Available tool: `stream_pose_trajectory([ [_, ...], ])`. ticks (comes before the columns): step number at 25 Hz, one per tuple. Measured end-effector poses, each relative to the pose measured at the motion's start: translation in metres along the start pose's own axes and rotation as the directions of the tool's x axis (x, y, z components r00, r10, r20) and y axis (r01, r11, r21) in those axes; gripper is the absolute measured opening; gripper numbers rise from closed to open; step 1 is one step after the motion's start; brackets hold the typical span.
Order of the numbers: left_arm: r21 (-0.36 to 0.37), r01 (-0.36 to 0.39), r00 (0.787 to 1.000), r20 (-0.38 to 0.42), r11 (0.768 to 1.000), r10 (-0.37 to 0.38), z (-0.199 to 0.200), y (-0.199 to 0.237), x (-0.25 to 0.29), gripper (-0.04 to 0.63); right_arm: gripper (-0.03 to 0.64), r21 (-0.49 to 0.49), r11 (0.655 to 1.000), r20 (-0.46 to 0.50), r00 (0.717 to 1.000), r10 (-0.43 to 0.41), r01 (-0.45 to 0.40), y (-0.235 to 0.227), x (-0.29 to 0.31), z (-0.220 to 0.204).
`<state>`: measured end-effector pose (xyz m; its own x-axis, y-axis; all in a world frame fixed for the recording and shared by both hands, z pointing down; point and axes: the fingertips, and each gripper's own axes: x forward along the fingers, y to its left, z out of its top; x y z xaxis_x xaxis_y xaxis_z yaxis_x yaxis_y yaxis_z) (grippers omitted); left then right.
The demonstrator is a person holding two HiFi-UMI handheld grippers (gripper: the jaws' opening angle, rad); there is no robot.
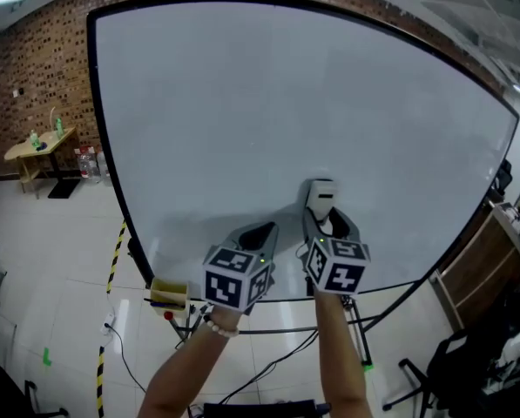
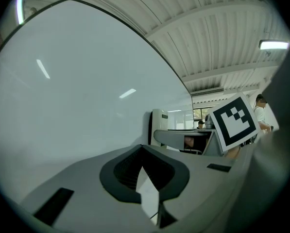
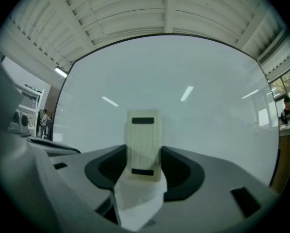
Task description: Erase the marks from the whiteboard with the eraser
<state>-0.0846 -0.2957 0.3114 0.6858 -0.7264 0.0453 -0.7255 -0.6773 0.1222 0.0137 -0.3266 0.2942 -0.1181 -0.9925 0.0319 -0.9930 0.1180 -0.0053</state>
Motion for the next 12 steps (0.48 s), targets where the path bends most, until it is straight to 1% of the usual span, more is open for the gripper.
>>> stream_pose_trajectory([
  [6, -0.006, -0.021, 1.000, 0.003, 1.000, 0.021, 0.002, 0.037, -0.039, -0.012, 0.245, 0.001, 1.000, 0.003, 1.000, 0.010, -0.010, 0.053, 0.006, 0.002],
  [12, -0.010, -0.044, 0.999, 0.007, 0.999, 0.044, 0.002, 0.075, -0.081, -0.012, 0.245, -0.002, 0.999, -0.004, 0.999, 0.034, -0.034, 0.117, 0.013, -0.001],
])
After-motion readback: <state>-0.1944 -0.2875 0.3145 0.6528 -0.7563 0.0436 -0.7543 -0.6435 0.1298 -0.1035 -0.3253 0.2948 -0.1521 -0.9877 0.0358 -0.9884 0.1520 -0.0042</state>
